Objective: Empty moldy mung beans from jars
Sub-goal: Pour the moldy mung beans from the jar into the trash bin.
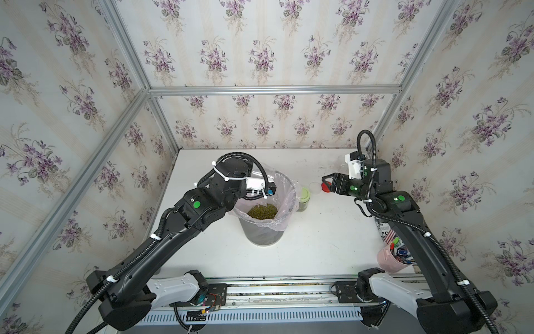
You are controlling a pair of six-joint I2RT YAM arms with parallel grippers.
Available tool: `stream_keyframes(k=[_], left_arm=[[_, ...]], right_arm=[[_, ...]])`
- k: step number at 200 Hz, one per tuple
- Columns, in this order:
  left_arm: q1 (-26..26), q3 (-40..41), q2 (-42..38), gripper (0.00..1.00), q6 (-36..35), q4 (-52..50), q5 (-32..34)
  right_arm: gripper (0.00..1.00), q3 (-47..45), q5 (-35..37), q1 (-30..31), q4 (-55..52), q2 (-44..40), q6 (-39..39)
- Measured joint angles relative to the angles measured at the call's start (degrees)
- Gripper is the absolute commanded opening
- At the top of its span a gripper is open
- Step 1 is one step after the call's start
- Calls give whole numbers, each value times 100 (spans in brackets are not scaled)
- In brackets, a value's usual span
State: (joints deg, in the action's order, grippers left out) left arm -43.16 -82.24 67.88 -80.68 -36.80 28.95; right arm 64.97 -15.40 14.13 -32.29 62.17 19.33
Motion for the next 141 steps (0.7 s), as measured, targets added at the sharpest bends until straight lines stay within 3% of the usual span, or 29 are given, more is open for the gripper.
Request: stream_keyframes(k=[57, 141], left_arm=[[83, 33, -293, 42, 1384, -127, -916], [448, 275, -540, 40, 2809, -107, -2044]], right_arm=[[73, 79, 72, 0, -68, 2, -2], [73, 68, 83, 0, -98, 81, 0]])
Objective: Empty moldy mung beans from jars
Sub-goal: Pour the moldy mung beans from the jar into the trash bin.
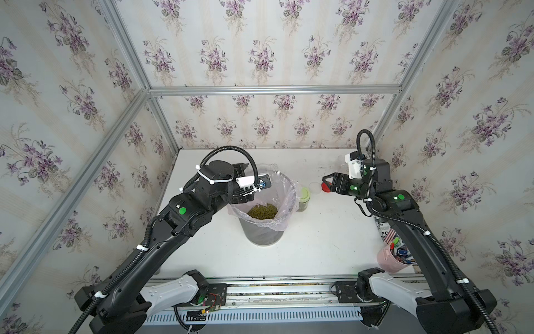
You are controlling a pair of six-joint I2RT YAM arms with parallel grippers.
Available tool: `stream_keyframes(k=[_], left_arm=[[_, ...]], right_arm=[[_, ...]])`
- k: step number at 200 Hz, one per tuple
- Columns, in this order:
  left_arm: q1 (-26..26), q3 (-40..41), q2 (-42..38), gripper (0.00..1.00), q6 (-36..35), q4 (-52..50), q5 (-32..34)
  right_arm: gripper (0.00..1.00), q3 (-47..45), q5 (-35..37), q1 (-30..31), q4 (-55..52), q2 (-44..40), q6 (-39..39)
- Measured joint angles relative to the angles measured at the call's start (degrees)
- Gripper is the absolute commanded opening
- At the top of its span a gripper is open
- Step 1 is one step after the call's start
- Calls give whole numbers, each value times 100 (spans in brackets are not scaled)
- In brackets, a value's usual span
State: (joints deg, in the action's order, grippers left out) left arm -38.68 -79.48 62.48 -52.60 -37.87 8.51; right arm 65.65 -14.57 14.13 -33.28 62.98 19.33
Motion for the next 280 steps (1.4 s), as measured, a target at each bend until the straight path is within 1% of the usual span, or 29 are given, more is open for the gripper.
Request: stream_keyframes(k=[25, 73, 104, 151, 205, 234, 259, 280], left_arm=[[144, 79, -90, 40, 273, -2, -264], [658, 79, -146, 39, 841, 4, -839], [935, 166, -271, 40, 1150, 94, -1086], [1200, 444, -299, 38, 1703, 428, -1840], [1427, 752, -258, 38, 2271, 896, -2656], [1482, 874, -299, 38, 2468, 1073, -2957], [1502, 981, -304, 38, 2608, 1248, -3187], [1506, 1049, -302, 38, 2723, 1327, -3318]], right_arm=[[73, 52, -4, 0, 2, 28, 2], [73, 68, -9, 24, 7, 44, 24], [73, 68, -7, 122, 46, 120, 46], [73, 72, -111, 291, 168, 184, 151], [73, 350, -105, 522, 208, 151, 170], [73, 564, -55, 682, 216, 155, 146], [73, 802, 52, 1040, 221, 168, -48], [73, 990, 164, 1137, 293, 208, -199]])
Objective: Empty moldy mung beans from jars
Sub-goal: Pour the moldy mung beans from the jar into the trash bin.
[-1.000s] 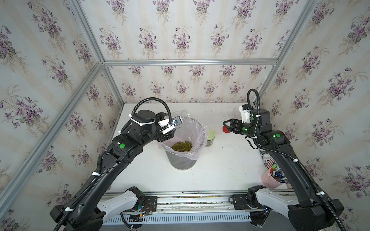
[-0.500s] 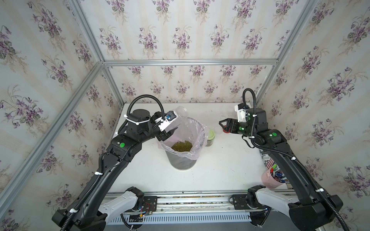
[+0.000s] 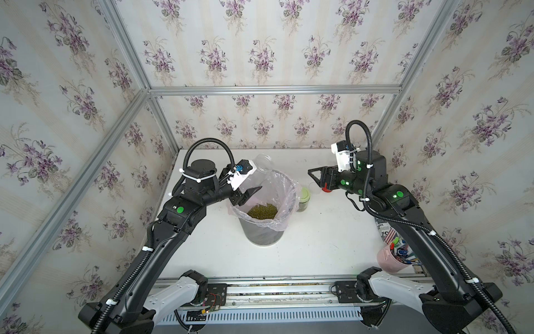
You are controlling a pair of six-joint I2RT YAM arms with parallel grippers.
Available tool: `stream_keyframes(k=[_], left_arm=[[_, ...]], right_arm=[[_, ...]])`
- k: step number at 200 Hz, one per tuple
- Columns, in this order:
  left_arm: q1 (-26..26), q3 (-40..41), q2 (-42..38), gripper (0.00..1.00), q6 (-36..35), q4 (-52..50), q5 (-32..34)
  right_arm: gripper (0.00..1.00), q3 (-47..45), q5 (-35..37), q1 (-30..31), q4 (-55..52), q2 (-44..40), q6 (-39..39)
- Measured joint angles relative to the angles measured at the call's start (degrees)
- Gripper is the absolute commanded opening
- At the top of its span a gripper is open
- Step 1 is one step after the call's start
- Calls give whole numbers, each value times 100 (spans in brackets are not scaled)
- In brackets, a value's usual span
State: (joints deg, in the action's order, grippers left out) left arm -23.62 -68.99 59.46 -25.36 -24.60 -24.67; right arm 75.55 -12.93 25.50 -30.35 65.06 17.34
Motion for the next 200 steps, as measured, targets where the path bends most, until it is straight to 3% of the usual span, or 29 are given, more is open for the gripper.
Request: stream_keyframes(k=[57, 111, 200], left_arm=[[22, 188, -17, 39, 214, 216, -208], [50, 199, 24, 39, 367, 313, -400], [146, 308, 55, 39, 640, 597, -713]], right_arm=[[72, -35, -11, 162, 431, -55, -83], [72, 221, 42, 828, 671, 129, -210], [73, 306, -949, 1239, 1121, 236, -278]])
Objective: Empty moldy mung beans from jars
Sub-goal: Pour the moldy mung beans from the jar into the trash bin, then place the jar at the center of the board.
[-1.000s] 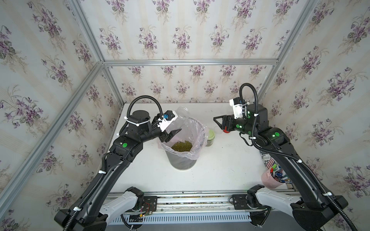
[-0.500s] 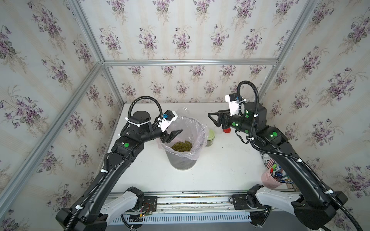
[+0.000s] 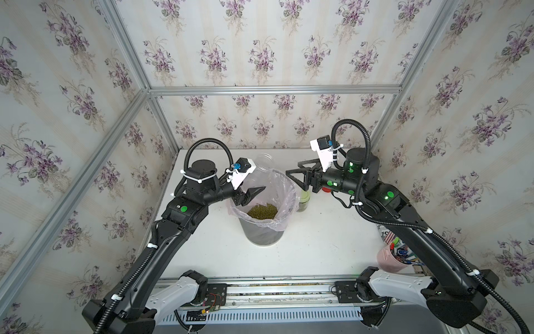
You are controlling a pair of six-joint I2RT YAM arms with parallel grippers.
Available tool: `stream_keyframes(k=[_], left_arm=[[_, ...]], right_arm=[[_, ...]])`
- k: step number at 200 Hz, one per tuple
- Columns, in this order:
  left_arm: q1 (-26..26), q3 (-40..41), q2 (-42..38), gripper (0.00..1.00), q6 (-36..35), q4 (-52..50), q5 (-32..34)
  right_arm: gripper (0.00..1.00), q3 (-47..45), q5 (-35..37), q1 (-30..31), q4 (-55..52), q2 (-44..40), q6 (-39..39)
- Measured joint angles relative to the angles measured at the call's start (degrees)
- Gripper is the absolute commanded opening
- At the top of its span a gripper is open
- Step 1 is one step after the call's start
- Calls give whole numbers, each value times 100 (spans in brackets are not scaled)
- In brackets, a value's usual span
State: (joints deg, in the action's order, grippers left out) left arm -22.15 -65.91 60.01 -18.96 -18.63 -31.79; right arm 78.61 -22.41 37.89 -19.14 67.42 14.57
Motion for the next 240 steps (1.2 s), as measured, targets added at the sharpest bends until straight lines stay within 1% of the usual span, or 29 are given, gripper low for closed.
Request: stream_keyframes(k=[90, 240], left_arm=[[125, 63, 13, 40, 173, 227, -190], [225, 136, -15, 40, 168, 269, -138]], right_arm=[[74, -120, -382, 90, 295, 13, 28], [75, -415, -374, 267, 509, -181, 50]])
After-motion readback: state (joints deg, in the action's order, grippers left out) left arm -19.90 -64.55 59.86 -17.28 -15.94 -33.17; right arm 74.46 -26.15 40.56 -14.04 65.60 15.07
